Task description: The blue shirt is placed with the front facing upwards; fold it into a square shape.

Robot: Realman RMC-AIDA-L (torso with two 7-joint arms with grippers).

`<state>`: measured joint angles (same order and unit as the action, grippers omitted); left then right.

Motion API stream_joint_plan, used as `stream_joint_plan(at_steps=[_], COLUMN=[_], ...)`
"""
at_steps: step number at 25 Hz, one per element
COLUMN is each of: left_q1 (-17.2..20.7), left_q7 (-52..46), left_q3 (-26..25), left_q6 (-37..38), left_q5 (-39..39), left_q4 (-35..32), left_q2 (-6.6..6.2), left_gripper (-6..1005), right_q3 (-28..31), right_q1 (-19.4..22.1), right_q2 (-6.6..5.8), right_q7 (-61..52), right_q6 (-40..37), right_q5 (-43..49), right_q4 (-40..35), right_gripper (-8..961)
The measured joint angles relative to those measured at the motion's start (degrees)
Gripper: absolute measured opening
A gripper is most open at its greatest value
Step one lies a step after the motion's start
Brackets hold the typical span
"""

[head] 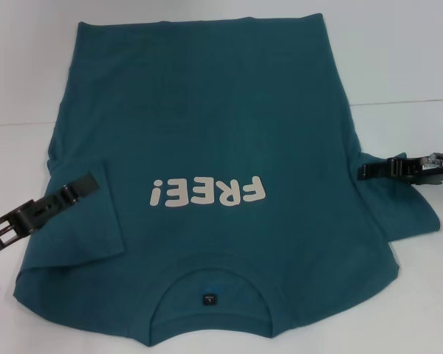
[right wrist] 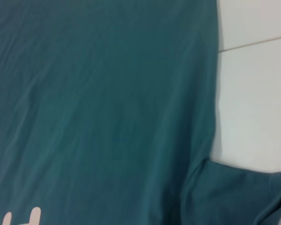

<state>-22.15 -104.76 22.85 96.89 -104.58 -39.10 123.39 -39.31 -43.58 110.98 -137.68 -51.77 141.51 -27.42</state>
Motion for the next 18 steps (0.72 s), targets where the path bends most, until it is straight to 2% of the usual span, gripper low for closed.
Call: stream_joint_plan(at_steps=[13,16,18], left_q1=[-0.21,-0.20,-0.07], left_q7=[0.00,0.00,0.00], left_q3=[0.01,0.00,-0.03], left_q6=[-0.36,-0.18,-0.16], left_q5=[0.00,0.00,0.00], left_q4=[0.70,0.70,0.70], left_q2=[0.00,0.00,0.00], left_gripper=[797,797,797], right_q3=[-0.30,-0.56,-0.67], right_q1=[0.03,-0.16,-0.29], right_q2=[0.03,-0.01,-0.01], right_q7=[-0.64,-0.69,-0.75], right_q6=[-0.38,-0.31,-0.19], right_q5=[-0.05,0.15,0.23], right_q4=[-0.61,-0.44,-0.30], right_gripper=[906,726,639])
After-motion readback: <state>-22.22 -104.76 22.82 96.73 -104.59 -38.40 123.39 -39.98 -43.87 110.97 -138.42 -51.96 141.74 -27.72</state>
